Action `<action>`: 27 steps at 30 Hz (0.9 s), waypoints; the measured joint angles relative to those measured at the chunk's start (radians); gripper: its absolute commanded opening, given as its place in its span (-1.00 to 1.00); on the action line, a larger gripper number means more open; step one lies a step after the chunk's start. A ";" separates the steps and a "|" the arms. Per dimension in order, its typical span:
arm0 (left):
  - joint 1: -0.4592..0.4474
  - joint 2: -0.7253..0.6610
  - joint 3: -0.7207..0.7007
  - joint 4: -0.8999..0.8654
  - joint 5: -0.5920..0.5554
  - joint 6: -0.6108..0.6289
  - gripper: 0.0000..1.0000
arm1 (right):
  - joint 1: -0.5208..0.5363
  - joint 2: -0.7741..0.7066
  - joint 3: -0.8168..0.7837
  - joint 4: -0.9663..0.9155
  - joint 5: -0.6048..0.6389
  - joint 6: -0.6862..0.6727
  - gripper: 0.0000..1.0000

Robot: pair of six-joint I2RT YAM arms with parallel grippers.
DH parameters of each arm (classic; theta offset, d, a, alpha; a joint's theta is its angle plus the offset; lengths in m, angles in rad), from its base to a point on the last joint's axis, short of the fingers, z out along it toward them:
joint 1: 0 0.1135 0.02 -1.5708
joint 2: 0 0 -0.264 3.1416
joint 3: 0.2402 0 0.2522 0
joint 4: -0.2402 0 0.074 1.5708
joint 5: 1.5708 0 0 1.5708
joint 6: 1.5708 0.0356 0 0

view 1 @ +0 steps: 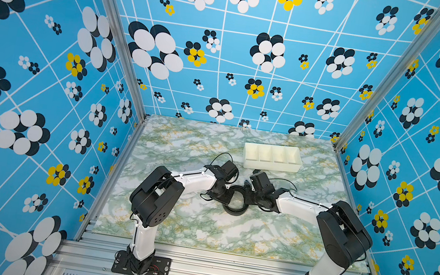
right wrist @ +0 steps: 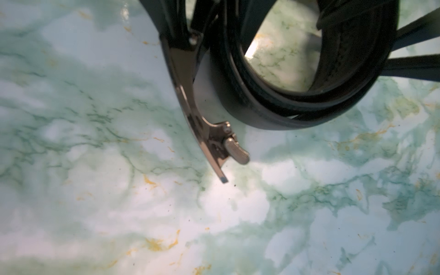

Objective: Place the belts into the storage roll
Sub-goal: Roll the belt at the center of the board.

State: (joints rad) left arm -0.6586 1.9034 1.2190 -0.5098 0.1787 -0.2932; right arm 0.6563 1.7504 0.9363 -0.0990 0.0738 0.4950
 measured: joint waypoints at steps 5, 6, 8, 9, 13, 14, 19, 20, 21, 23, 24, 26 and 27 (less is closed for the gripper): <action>0.032 0.001 -0.001 0.003 0.058 -0.002 -0.04 | 0.005 0.000 0.000 0.001 0.008 -0.014 -1.00; 0.037 0.002 -0.001 0.003 0.067 -0.001 -0.04 | 0.005 0.000 0.000 0.001 0.008 -0.014 -1.00; 0.045 0.002 -0.001 0.003 0.085 0.002 -0.03 | 0.006 0.000 0.000 0.002 0.010 -0.018 -1.00; 0.048 0.002 -0.001 0.002 0.092 0.003 -0.03 | 0.008 0.000 0.000 0.001 0.013 -0.020 -1.00; 0.054 0.002 -0.001 0.002 0.104 0.008 -0.03 | 0.015 0.002 0.005 -0.002 0.026 -0.032 -1.00; 0.055 0.002 -0.001 0.001 0.106 0.009 -0.04 | 0.016 0.003 0.007 -0.003 0.028 -0.036 -1.00; 0.070 0.006 0.003 -0.008 0.119 0.007 -0.24 | 0.018 0.005 0.010 -0.007 0.031 -0.040 -1.00; 0.073 0.011 0.006 -0.011 0.122 0.010 -0.24 | 0.018 0.005 0.010 -0.006 0.031 -0.040 -1.00; 0.076 0.016 0.012 -0.014 0.129 0.012 -0.29 | 0.019 0.006 0.011 -0.006 0.031 -0.040 -1.00; 0.077 0.028 0.026 -0.021 0.137 0.015 -0.34 | 0.021 0.006 0.011 -0.006 0.033 -0.040 -1.00; 0.078 0.034 0.034 -0.026 0.139 0.016 -0.39 | 0.021 0.006 0.011 -0.006 0.033 -0.041 -1.00; 0.080 0.042 0.045 -0.038 0.140 0.014 -0.46 | 0.023 0.007 0.013 -0.006 0.034 -0.045 -1.00; 0.082 0.047 0.052 -0.046 0.140 0.011 -0.53 | 0.024 0.008 0.014 -0.006 0.034 -0.047 -1.00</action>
State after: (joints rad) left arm -0.5766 1.9503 1.2713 -0.5560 0.3191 -0.2821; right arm 0.6807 1.7588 0.9504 -0.1051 0.1078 0.4477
